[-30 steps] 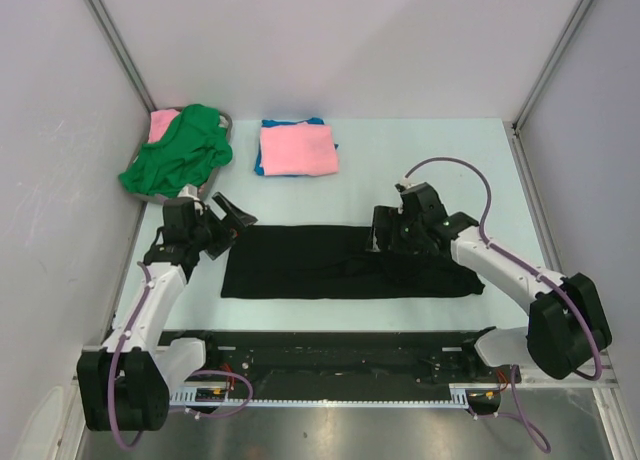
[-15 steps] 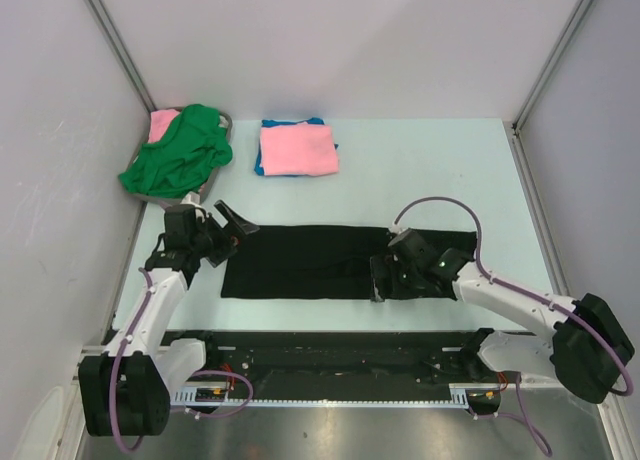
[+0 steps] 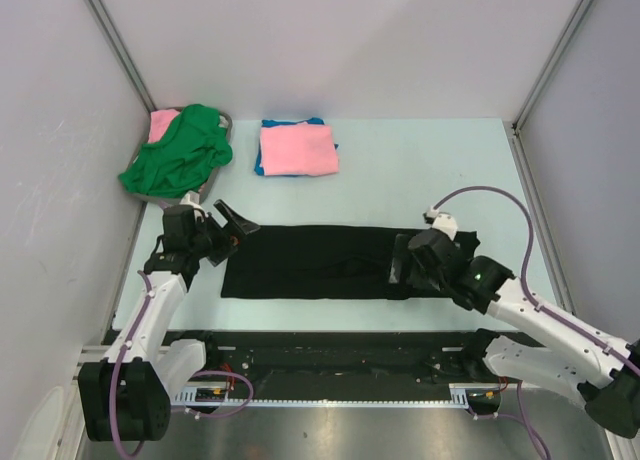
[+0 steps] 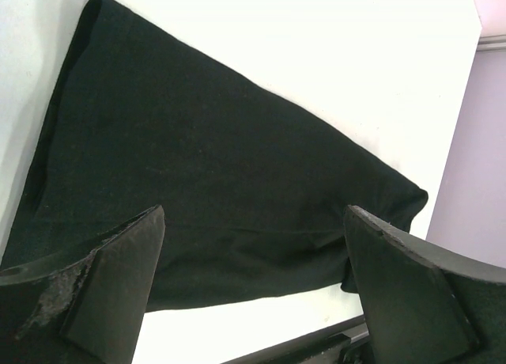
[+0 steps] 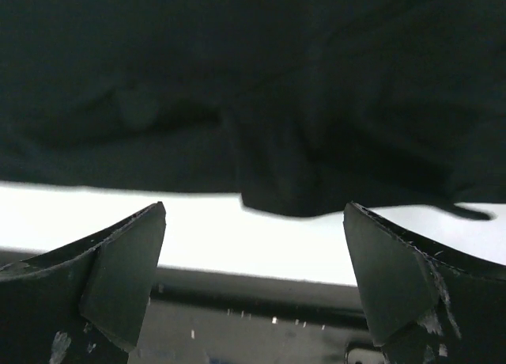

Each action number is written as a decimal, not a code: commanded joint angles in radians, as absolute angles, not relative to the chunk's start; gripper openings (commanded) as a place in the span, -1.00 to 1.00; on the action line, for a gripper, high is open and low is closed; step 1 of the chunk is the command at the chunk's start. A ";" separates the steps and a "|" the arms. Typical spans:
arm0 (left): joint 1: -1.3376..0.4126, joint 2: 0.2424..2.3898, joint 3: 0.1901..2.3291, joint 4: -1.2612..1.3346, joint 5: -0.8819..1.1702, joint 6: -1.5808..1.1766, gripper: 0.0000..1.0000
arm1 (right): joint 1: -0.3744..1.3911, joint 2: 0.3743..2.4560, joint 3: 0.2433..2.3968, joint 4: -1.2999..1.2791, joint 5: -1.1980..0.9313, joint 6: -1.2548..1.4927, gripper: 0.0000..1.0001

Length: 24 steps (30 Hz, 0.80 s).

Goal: Fold and stack the t-shirts

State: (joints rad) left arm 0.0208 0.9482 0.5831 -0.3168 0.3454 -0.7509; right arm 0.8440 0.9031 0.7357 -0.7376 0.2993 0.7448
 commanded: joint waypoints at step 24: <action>0.028 0.956 0.523 -0.230 0.405 -0.732 1.00 | 1.054 0.976 0.549 -0.818 0.367 1.025 0.99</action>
